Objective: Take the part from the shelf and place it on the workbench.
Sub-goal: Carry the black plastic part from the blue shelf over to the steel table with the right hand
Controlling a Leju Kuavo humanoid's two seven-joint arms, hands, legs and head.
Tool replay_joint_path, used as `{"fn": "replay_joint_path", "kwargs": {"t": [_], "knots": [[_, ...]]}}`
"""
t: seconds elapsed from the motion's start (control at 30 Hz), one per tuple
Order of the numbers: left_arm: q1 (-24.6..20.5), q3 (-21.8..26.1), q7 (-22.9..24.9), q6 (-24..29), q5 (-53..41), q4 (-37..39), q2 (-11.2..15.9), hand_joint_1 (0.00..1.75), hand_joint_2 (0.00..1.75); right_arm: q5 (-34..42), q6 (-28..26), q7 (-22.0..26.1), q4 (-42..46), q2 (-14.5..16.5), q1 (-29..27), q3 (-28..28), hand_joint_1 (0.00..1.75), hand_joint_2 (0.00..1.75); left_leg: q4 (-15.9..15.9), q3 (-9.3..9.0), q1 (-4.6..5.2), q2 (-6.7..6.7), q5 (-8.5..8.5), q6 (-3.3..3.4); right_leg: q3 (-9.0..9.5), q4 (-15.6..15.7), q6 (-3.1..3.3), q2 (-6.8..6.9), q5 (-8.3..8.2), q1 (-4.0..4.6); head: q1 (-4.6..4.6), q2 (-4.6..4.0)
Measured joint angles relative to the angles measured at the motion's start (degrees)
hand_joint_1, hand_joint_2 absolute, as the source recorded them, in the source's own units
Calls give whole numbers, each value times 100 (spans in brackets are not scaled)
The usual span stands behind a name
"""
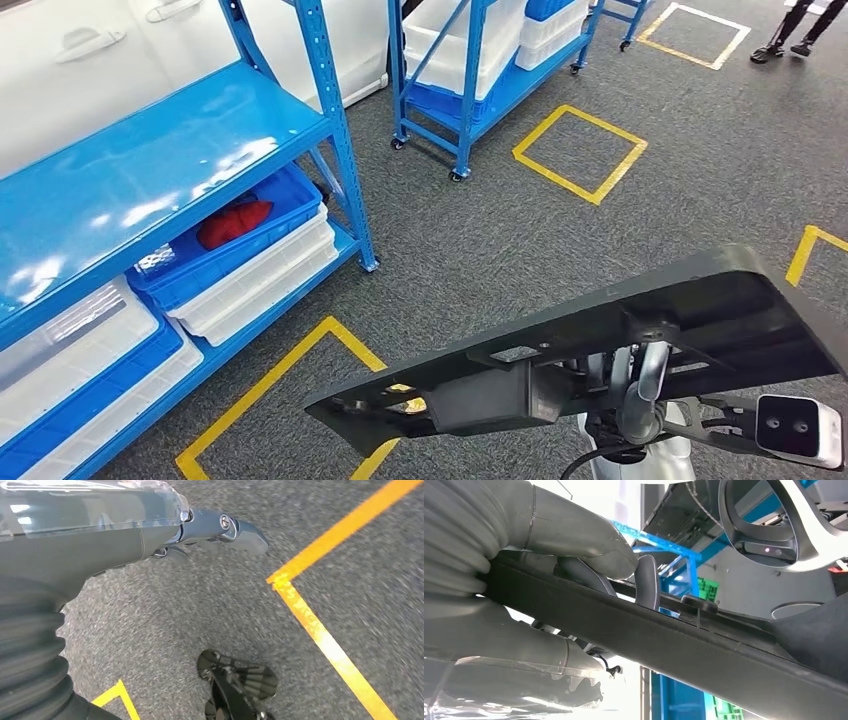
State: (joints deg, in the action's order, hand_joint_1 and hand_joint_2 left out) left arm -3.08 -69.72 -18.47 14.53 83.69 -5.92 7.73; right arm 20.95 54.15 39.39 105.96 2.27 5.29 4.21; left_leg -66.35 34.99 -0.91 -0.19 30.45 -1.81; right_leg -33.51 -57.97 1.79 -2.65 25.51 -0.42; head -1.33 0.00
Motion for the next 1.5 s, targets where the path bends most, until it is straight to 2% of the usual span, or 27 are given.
{"fn": "replay_joint_path", "kwargs": {"t": [0.07, 0.13, 0.2, 0.27, 0.33, 0.37, 0.4, 0.43, 0.47, 0.53, 0.6, 0.7, 0.77, 0.87, 0.9, 0.93, 0.97, 1.07, 1.13, 1.2, 1.27, 1.3, 1.33, 1.4, 1.43, 1.47, 1.5], "knots": [[-9, -8, -7, -54, 0, 0, 43, 0, 175, 27, -59, 0, -35, -1, 31, -54, 175, 175, 591, -238, -18, -215, -302, 33, -19, -48, -45, -161, 17, 17, 0, 0], [-22, -26, -6, -97, 0, 0, 93, 0, 175, -4, 68, 0, -31, 4, 9, -188, 175, 175, 810, -327, -11, -328, -330, 76, -65, -69, -113, -250, 8, 14, 0, 0], [-34, -61, 18, -119, -1, 0, 134, 0, 175, -70, 298, 1, 29, 51, -99, -380, 175, 175, 846, -335, -14, -243, -362, 144, -82, -70, -184, -274, -2, 6, 0, 0], [-42, -113, 42, -129, -2, 0, 169, 0, 175, -132, 470, 1, 113, 134, -199, -569, 175, 175, 896, -356, -28, -130, -392, 230, -189, -302, -235, -75, 159, 15, 1, 0], [-39, -156, 51, -132, -3, 1, 202, 0, 175, -190, 409, 1, 153, 188, -217, -672, 175, 175, 911, -361, -15, 0, -393, 279, -516, -970, -268, 152, 512, 4, 1, 0], [-43, -177, 54, -135, -3, 1, 220, 0, 175, -207, 270, 1, 159, 195, -207, -688, 175, 175, 909, -358, -7, 65, -389, 286, -707, -1352, -285, 186, 663, -11, 1, 0], [-56, -198, 55, -141, -3, 1, 237, 0, 175, -210, 91, 1, 158, 189, -189, -681, 175, 175, 908, -358, -3, 128, -386, 287, -841, -1617, -300, 204, 731, -26, 1, 0], [-76, -222, 59, -150, -3, 0, 253, 0, 175, -204, -96, 0, 160, 170, -164, -660, 175, 175, 907, -360, -1, 186, -382, 284, -874, -1684, -312, 221, 695, -40, 1, 0], [-101, -249, 72, -160, -2, 0, 268, 0, 175, -191, -263, 0, 173, 144, -137, -627, 175, 175, 904, -366, -1, 234, -377, 276, -780, -1508, -317, 248, 559, -54, 0, 0], [-139, -287, 115, -181, -2, 0, 291, 0, 175, -184, -492, 0, 230, 94, -78, -523, 175, 175, 893, -384, 5, 313, -356, 243, -362, -726, -301, 404, 219, -61, 1, 0], [-154, -310, 150, -238, -2, 0, 314, 0, 175, -261, -771, 0, 316, 80, -1, -342, 175, 175, 871, -393, 32, 382, -327, 177, -84, -178, -238, 521, 65, -29, 1, 0], [-203, -374, 164, -406, -3, 0, 344, 0, 175, -390, -1629, 0, 533, 61, 146, 194, 175, 175, 878, -402, 42, 487, -310, 62, -79, -80, -126, 425, 40, 4, 0, 0], [-249, -436, 158, -497, -4, 0, 351, 0, 175, -360, -2299, 0, 694, -23, 352, 677, 175, 175, 710, -340, 17, 387, -174, 5, -72, -33, -45, 345, 2, -16, -1, 0], [-273, -529, 150, -550, -7, 0, 348, 0, 175, -302, -2560, 0, 848, -169, 578, 1164, 175, 175, -321, 124, -6, 114, 351, -33, -64, -14, 17, 218, -17, -11, -1, 0], [-270, -560, 153, -550, -7, 0, 344, 0, 175, -318, -2446, 0, 887, -193, 582, 1240, 175, 175, -644, 284, -6, 84, 450, -38, -63, -18, 22, 167, -16, -3, -1, 0], [-267, -589, 156, -549, -7, 0, 334, 0, 175, -349, -2289, 0, 926, -206, 570, 1289, 175, 175, -781, 362, -7, 72, 436, -38, -62, -24, 23, 113, -14, 5, -1, 0], [-266, -612, 156, -549, -6, 0, 322, 0, 175, -382, -2131, 0, 958, -210, 557, 1315, 175, 175, -685, 336, -7, 64, 308, -33, -59, -32, 21, 55, -12, 9, -1, 0], [-266, -658, 162, -550, -4, 0, 285, 0, 175, -435, -1820, 0, 1042, -215, 557, 1346, 175, 175, 407, -124, -26, -126, -264, 11, -65, -80, -15, -120, 6, 15, 0, 0], [-264, -693, 210, -536, -3, 0, 260, 0, 175, -438, -1743, 0, 1064, -233, 574, 1346, 175, 175, 771, -278, -23, -244, -349, 53, -102, -96, -78, -221, -2, 17, -1, 0], [-280, -726, 297, -501, -3, -2, 223, 0, 175, -431, -1756, 0, 1065, -278, 596, 1343, 175, 175, 803, -289, -13, -188, -362, 119, -129, -84, -160, -302, -30, 7, -1, 0], [-314, -760, 386, -457, -4, -5, 180, 0, 175, -396, -1881, 0, 1065, -355, 640, 1344, 175, 175, 858, -305, -24, -98, -406, 208, -194, -210, -222, -181, 55, 12, 0, 0], [-325, -786, 425, -441, -4, -7, 159, 0, 175, -368, -1963, 0, 1064, -401, 675, 1346, 175, 175, 884, -311, -30, -47, -424, 249, -290, -417, -246, -65, 183, 18, 1, 0], [-329, -816, 455, -430, -4, -7, 141, 0, 175, -337, -2042, 0, 1062, -453, 704, 1350, 175, 175, 890, -312, -16, 2, -430, 272, -442, -737, -263, 67, 360, 15, 1, 0], [-323, -862, 495, -415, -4, -7, 112, 0, 175, -262, -2170, 0, 1050, -561, 737, 1369, 175, 175, 887, -300, 7, 104, -428, 293, -798, -1469, -294, 187, 677, 2, 1, 0], [-323, -873, 504, -404, -4, -7, 96, 0, 175, -218, -2226, 0, 1039, -621, 741, 1389, 175, 175, 884, -297, 15, 156, -426, 295, -892, -1666, -304, 210, 712, -5, 1, 0], [-326, -878, 508, -391, -4, -7, 81, 0, 175, -172, -2268, 0, 1026, -676, 745, 1416, 175, 175, 881, -297, 20, 205, -422, 295, -876, -1647, -307, 227, 640, -10, 1, 0], [-331, -881, 509, -378, -3, -7, 63, 0, 175, -122, -2295, 0, 1009, -735, 751, 1447, 175, 175, 878, -302, 23, 250, -416, 290, -740, -1398, -302, 255, 478, -13, 0, 0]]}}
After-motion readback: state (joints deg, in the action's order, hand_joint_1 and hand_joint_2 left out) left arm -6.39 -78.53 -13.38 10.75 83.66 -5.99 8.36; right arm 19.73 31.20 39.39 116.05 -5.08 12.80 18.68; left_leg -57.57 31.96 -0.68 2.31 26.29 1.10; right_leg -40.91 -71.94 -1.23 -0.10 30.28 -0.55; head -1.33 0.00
